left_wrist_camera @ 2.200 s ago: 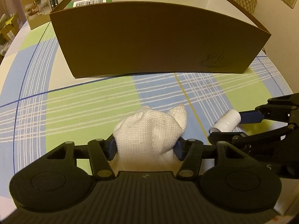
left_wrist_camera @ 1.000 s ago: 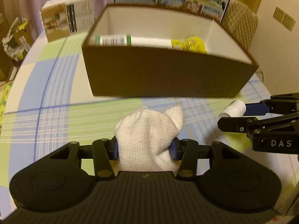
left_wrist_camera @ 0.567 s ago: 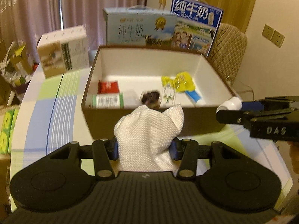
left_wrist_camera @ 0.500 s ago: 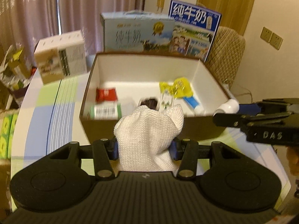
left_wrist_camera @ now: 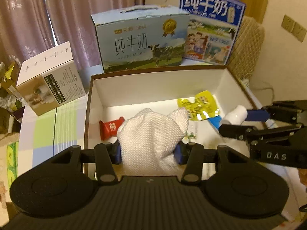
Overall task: Organize objects
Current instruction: 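Lift the sock and pill bottle and carry them over the brown box, then open the left gripper and right gripper to drop sock and bottle inside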
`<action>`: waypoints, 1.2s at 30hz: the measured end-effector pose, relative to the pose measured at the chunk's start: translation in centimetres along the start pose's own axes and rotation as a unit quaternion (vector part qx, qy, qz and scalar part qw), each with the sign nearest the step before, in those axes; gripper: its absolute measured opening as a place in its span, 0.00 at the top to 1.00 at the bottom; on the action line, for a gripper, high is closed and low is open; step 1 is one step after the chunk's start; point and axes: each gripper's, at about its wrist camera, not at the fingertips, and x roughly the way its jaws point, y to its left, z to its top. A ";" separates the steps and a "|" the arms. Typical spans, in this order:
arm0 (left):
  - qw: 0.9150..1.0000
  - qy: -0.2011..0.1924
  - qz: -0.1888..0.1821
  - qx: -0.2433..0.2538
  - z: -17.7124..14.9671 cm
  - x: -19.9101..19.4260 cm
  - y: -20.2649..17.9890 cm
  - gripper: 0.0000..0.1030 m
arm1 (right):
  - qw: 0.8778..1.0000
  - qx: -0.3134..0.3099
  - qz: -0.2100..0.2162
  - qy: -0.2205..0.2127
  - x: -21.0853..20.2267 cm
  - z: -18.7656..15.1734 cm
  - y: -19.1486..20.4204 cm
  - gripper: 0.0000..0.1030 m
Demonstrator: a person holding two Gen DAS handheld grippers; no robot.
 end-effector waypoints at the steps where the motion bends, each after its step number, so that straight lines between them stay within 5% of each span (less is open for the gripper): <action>1: 1.000 0.004 0.002 0.000 0.4 0.8 0.1 0.57 | 1.000 0.002 0.001 -0.001 0.7 0.4 -0.3 0.57; 15: 0.999 0.031 0.010 -0.019 4.6 8.6 1.1 0.57 | 0.998 0.055 -0.003 0.010 8.1 2.7 -3.7 0.57; 26: 0.999 0.044 0.025 -0.014 5.4 11.4 1.1 0.56 | 0.999 0.040 -0.019 0.027 10.3 3.2 -3.7 0.57; 31: 0.999 0.038 0.028 -0.023 5.8 11.6 1.5 0.51 | 0.999 0.040 -0.018 0.028 10.5 3.2 -3.5 0.57; 36: 0.999 0.027 0.033 -0.029 6.1 11.2 1.6 0.34 | 0.998 0.046 -0.015 0.034 10.5 3.1 -3.7 0.57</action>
